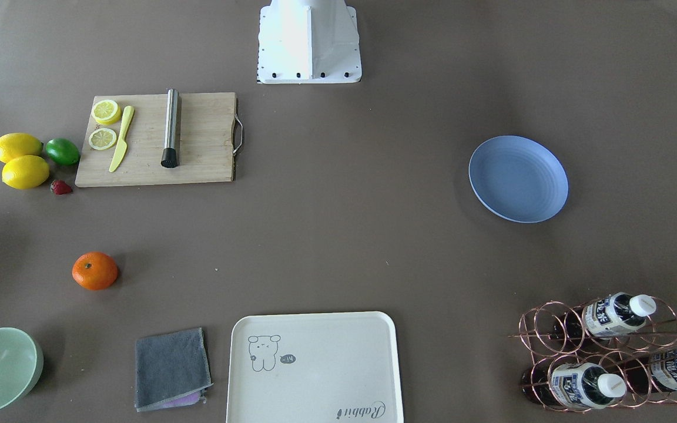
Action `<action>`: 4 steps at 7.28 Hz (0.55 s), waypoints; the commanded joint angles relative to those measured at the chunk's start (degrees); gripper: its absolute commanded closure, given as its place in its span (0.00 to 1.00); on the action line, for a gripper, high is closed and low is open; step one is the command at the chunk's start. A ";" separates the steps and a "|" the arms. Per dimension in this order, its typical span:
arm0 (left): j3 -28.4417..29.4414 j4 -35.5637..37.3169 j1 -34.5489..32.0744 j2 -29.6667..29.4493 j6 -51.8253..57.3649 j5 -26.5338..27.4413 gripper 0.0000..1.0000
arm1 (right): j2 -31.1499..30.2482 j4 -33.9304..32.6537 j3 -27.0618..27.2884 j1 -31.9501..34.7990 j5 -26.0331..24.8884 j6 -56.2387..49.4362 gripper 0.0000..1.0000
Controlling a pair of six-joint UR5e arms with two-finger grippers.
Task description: Pick orange to plate
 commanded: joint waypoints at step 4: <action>4.91 -17.43 1.12 -5.82 -15.22 0.23 0.02 | -5.39 26.13 -5.12 0.07 0.77 0.10 0.00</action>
